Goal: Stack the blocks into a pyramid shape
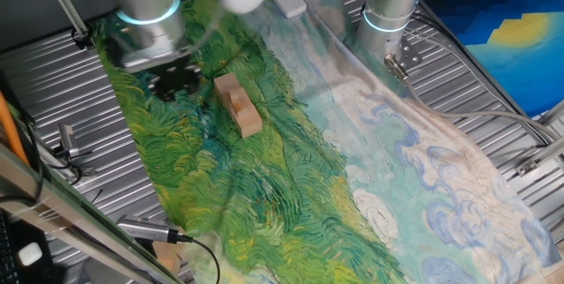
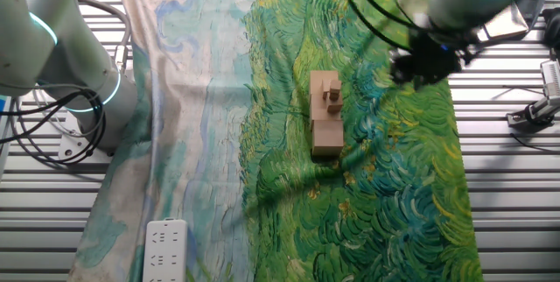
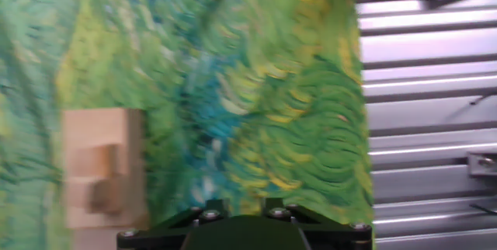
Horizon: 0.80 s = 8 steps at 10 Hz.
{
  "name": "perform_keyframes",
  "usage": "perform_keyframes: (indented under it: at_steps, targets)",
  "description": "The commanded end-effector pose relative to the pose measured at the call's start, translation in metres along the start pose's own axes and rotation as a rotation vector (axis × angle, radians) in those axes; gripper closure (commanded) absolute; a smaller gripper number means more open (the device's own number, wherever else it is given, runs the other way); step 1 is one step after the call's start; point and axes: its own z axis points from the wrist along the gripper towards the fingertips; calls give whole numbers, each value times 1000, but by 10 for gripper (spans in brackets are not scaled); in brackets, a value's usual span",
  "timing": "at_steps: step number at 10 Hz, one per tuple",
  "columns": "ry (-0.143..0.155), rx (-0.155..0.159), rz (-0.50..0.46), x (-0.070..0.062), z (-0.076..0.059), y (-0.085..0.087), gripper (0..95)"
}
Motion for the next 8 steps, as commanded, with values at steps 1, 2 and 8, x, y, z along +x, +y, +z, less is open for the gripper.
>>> perform_keyframes:
  at_steps: [1,2,8]
  targets:
    - [-6,3,1,10,19,-12,950]
    - [-1,5,-1,13,24,-15,950]
    - [-16,7,-20,24,49,-26,950]
